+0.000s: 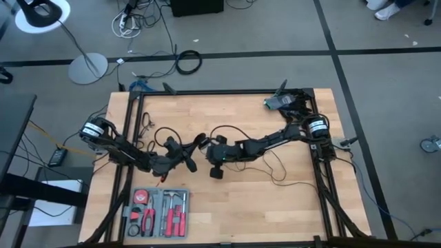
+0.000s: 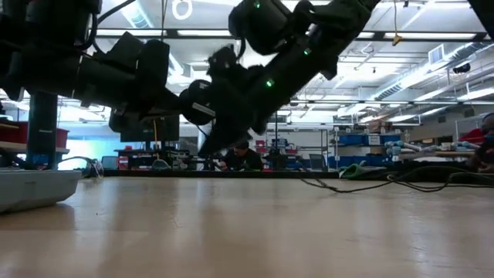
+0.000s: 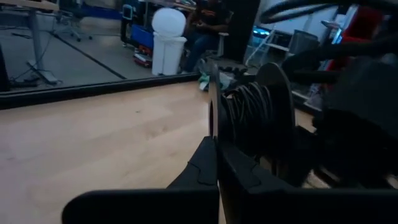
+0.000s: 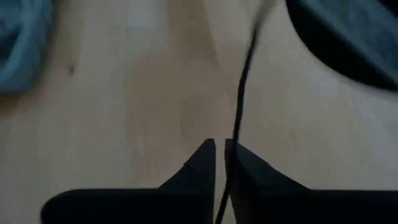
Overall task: Coil cords
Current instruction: Coil the black wire onto the spool
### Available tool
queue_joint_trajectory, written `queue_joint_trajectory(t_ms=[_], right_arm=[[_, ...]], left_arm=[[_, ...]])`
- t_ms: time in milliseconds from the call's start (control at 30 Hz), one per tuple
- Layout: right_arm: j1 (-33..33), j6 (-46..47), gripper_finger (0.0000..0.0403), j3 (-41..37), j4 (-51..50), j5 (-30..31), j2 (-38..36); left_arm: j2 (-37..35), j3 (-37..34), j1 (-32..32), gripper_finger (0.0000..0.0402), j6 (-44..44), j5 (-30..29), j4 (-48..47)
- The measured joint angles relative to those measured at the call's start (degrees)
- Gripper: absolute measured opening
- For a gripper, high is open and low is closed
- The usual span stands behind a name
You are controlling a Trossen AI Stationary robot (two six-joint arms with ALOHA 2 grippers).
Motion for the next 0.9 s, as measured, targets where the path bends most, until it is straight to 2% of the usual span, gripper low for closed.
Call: queue_joint_trajectory(t_ms=[133,267,433,533,600,700,900], right_arm=[[0.0,-0.8,0.0048,-2.2,1.7,-0.5,-0.6],[0.2,0.2,0.005,-8.9,13.4,-0.9,-0.9],[0.5,3.4,0.0048,-21.7,39.1,-5.0,-1.0],[0.5,4.1,0.0048,-29.2,59.1,-5.0,-0.4],[0.2,3.6,0.0048,-32.1,66.1,-2.8,0.6],[-0.3,2.8,0.0048,-33.9,66.7,-0.5,1.6],[-0.1,5.6,0.0066,-33.3,64.8,-3.3,1.6]], left_arm=[[0.0,-1.0,-0.9,0.0,-0.1,-0.8,1.1],[0.0,-2.1,-1.6,0.0,-0.6,-2.5,2.5],[0.0,-3.2,-1.7,0.0,-1.0,-2.5,3.5],[0.0,-3.3,-1.7,0.0,-1.0,-2.5,3.4],[0.0,-3.3,-1.7,0.0,-1.0,-2.5,3.4],[0.0,-3.3,-1.6,0.0,-1.0,-2.3,3.4],[0.0,-3.2,-1.6,0.0,-1.0,-2.0,3.4]])
